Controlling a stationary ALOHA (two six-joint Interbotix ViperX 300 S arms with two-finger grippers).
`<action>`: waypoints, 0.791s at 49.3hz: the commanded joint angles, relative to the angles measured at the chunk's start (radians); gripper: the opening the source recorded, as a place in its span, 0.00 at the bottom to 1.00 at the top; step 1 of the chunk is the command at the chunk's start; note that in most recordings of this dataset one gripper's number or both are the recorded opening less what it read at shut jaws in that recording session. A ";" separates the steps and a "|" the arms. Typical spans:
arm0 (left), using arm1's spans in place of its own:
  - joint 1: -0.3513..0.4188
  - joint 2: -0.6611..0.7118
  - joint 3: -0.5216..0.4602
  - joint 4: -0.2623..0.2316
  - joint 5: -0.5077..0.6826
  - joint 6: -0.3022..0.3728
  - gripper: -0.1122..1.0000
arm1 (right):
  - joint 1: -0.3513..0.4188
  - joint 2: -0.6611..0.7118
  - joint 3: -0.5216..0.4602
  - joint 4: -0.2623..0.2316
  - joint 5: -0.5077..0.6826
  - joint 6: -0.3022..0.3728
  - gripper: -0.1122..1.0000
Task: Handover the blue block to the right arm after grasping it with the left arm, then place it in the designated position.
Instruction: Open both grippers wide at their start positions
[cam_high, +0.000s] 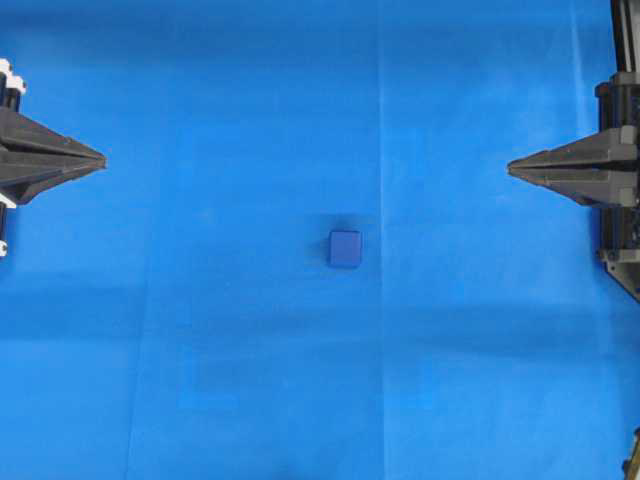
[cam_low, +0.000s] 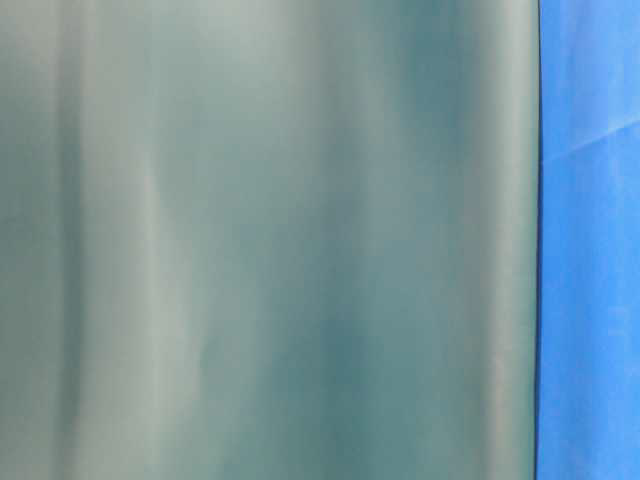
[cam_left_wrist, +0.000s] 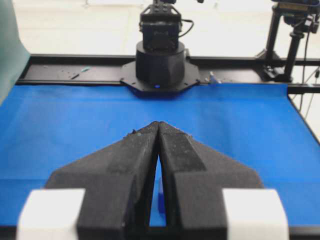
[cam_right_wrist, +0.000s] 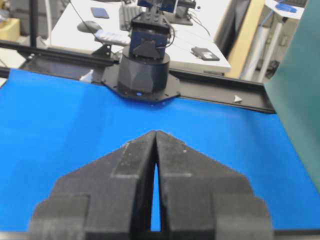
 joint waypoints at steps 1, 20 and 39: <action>0.002 0.005 -0.008 0.002 -0.005 -0.008 0.10 | -0.002 0.012 -0.017 0.000 -0.005 -0.002 0.11; 0.002 0.005 -0.009 0.002 -0.006 0.006 0.10 | -0.002 0.026 -0.034 0.002 0.037 0.006 0.08; 0.002 0.011 -0.008 0.002 -0.005 0.003 0.24 | -0.002 0.021 -0.037 0.008 0.038 0.012 0.16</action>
